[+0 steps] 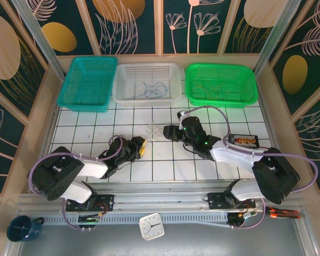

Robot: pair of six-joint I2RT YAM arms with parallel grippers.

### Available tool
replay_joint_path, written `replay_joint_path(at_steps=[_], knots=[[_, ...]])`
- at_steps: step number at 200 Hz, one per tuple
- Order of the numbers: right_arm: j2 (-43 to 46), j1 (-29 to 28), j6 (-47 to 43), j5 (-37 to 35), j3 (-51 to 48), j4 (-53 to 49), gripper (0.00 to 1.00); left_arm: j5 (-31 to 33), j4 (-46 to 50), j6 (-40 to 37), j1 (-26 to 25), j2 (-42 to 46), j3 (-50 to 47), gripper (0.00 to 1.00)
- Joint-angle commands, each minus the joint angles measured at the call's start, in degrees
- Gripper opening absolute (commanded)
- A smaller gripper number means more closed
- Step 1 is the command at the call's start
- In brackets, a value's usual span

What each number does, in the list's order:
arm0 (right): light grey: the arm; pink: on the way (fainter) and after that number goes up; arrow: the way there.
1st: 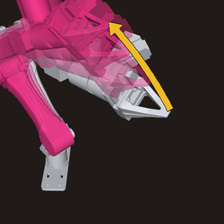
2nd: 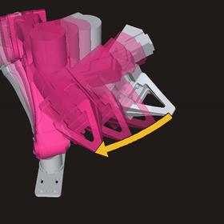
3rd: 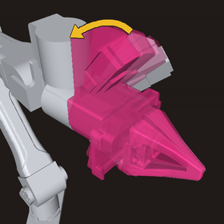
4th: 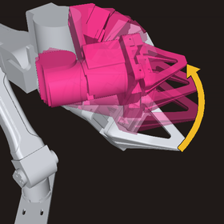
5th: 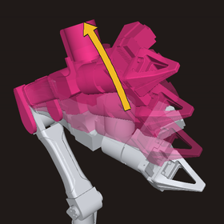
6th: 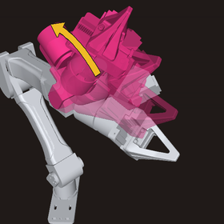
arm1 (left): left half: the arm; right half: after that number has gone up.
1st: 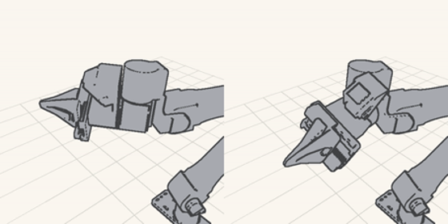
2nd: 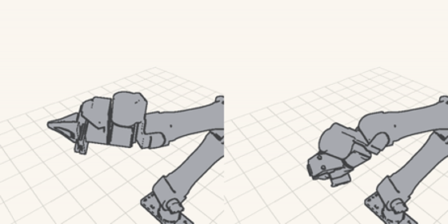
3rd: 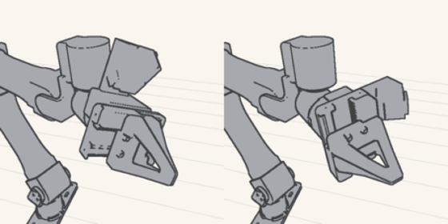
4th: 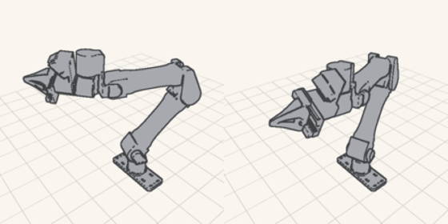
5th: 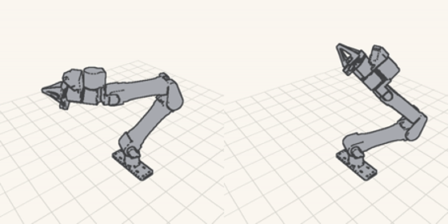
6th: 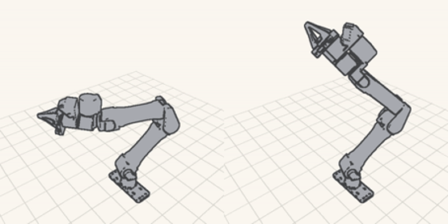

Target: Untangle the cables

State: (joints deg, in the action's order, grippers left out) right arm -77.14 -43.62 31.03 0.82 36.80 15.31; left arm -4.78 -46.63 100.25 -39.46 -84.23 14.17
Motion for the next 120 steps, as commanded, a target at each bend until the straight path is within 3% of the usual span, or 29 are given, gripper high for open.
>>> replay_joint_path(at_steps=[1,120], knots=[[1.5,-0.4,0.7,-2.6,-0.8,1.6,0.51,-0.8,-4.1,3.9,-0.4,-1.4,1.5,0.44],[1.8,-0.4,0.4,-2.8,-1.1,1.2,0.51,1.8,-7.9,5.6,-0.4,-3.0,1.6,0.44]])
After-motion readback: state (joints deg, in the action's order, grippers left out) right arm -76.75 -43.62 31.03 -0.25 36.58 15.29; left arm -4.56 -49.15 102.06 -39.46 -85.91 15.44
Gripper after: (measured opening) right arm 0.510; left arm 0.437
